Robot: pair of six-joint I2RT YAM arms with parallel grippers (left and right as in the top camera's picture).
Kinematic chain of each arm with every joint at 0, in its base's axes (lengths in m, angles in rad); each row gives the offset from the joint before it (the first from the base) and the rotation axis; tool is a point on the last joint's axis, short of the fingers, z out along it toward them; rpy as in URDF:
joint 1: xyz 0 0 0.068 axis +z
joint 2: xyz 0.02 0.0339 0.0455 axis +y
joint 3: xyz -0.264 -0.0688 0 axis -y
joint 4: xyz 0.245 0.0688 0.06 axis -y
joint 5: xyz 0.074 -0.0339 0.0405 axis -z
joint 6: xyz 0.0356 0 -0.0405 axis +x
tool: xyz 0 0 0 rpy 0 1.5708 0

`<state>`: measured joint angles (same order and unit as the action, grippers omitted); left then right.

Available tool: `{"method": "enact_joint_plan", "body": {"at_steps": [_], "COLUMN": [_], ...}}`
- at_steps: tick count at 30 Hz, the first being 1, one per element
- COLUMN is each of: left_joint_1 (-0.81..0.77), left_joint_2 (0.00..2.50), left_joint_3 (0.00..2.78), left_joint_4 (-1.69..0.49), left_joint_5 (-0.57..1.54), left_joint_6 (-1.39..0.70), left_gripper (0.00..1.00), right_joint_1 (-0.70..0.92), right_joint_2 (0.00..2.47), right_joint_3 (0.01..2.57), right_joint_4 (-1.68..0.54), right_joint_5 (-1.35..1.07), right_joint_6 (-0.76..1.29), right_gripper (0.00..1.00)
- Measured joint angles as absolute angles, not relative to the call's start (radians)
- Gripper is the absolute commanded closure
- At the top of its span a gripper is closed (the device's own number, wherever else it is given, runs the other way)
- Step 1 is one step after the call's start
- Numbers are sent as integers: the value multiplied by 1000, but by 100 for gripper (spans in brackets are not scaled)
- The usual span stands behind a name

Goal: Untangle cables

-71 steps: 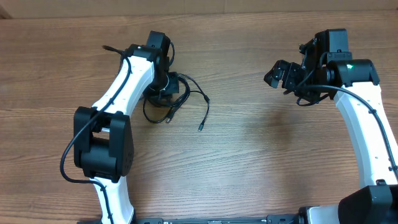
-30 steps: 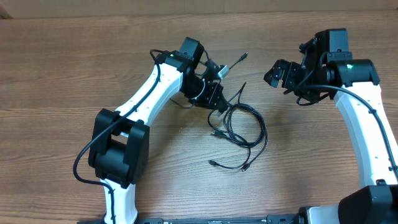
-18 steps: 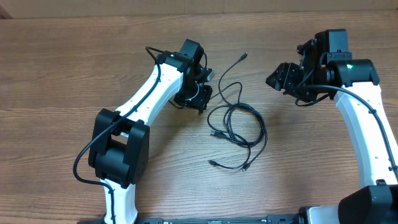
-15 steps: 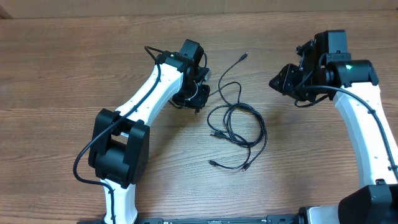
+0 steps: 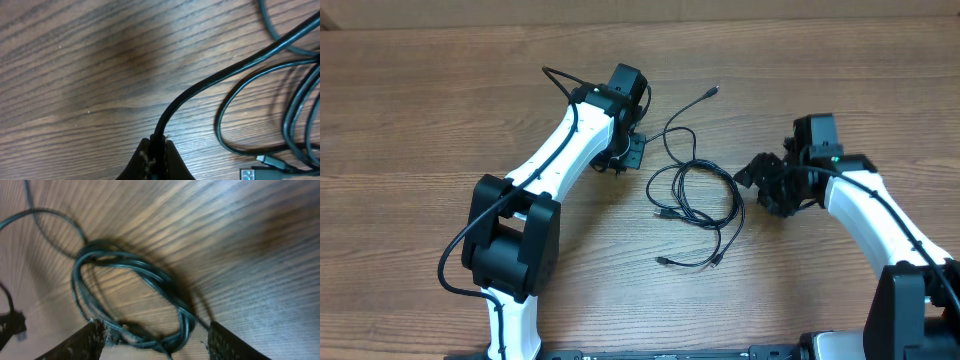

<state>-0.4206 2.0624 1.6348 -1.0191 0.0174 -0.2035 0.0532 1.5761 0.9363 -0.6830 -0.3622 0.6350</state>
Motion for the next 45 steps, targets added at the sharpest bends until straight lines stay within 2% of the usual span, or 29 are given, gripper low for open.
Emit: {"method": "enact_joint_plan", "body": {"at_steps": [8, 15, 18, 26, 34, 40, 45], "left_joint_1": [-403, -364, -341, -278, -230, -213, -212], "left_joint_2": [2062, 2062, 2062, 2062, 2062, 2062, 2062], "left_joint_3": [1512, 1446, 1438, 1436, 1433, 1433, 1433], "left_joint_4": [-966, -946, -947, -956, -977, -980, -980], "left_joint_5": [7, 2, 2, 2, 2, 2, 13], "left_joint_6": [-204, -220, -238, -277, -316, -335, -338], "left_gripper": [95, 91, 90, 88, 66, 41, 36], "right_joint_1": [54, 55, 60, 134, 183, 202, 204], "right_joint_2": [1576, 1576, 1576, 1576, 1576, 1576, 1576], "right_joint_3": [799, 783, 783, 783, 783, 783, 783], "right_joint_4": [-555, -551, -551, -550, -550, -550, -550], "right_joint_5": [-363, -363, -363, -362, -363, -359, -358], "right_joint_6": [711, 730, 731, 733, 733, 733, 733], "right_gripper": [39, 60, 66, 67, 68, 67, 69]}}
